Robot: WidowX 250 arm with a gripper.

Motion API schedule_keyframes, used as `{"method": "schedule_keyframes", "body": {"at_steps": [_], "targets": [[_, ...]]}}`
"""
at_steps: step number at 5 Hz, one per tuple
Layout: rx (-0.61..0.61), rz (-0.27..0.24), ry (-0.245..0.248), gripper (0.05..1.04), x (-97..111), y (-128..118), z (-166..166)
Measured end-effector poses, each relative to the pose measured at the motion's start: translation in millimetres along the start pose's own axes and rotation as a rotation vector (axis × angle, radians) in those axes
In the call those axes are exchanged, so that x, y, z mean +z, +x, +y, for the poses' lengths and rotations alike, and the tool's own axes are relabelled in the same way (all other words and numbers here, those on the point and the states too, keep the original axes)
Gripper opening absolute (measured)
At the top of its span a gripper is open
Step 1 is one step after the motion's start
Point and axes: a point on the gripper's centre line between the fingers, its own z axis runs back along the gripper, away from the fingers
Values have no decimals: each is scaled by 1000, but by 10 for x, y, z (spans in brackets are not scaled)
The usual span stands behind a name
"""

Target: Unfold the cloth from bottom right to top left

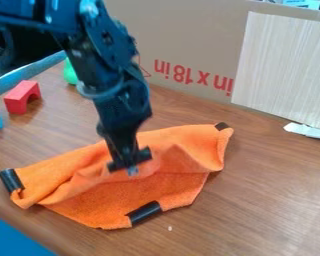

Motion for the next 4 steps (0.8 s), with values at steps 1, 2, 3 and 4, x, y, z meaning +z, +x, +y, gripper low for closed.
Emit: {"method": "schedule_keyframes", "body": {"at_steps": [1, 2, 3, 4], "targets": [[44, 8, 8, 51, 21, 36, 187], [90, 24, 62, 51, 33, 99, 381], [154, 68, 128, 51, -36, 103, 620], [175, 111, 188, 51, -85, 112, 852]]}}
